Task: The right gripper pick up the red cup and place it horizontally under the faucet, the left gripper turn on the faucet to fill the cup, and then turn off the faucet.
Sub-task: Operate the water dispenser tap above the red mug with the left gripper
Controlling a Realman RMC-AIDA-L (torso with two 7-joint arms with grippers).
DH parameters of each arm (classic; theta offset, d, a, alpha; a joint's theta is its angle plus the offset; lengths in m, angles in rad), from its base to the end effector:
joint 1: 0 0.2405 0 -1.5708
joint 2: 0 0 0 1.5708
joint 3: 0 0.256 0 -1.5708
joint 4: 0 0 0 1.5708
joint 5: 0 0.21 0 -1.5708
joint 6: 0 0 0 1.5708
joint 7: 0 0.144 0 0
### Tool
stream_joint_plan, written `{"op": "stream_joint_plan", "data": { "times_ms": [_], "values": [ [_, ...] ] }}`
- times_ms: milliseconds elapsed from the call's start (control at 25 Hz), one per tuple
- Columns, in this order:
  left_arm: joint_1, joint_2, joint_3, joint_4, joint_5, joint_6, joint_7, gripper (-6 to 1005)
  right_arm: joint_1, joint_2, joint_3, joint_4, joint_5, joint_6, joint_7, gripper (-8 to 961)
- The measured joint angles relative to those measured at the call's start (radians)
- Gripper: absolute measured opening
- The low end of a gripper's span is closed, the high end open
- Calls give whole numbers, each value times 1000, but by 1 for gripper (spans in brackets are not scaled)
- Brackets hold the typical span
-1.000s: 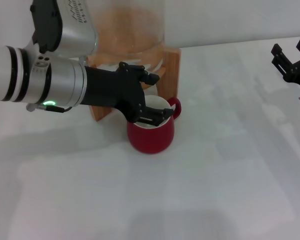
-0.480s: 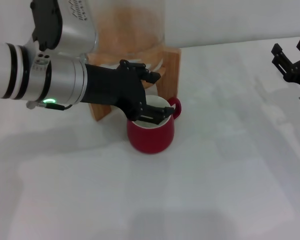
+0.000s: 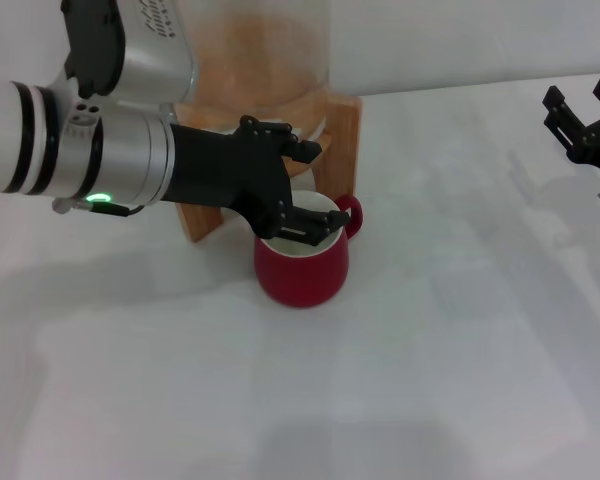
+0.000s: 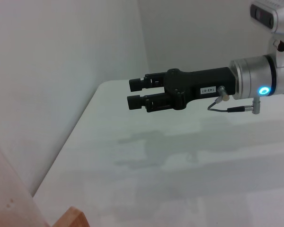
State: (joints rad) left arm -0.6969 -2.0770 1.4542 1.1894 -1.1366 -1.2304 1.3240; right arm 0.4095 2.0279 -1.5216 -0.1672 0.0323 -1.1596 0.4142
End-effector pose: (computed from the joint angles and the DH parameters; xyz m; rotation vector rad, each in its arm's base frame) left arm -0.0873 0.3745 -0.0407 -2.9100 0.0648 -0.2089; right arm 0.3457 0.3399 0.0323 -1.5591 0.5924 0.7966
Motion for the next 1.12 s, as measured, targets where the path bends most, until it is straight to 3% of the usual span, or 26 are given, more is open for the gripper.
{"op": "stream_joint_plan", "data": {
  "times_ms": [1120],
  "values": [
    [-10, 0, -1, 4, 26, 3, 5, 816, -2, 0, -2, -1, 0, -3, 0, 682]
  ]
}}
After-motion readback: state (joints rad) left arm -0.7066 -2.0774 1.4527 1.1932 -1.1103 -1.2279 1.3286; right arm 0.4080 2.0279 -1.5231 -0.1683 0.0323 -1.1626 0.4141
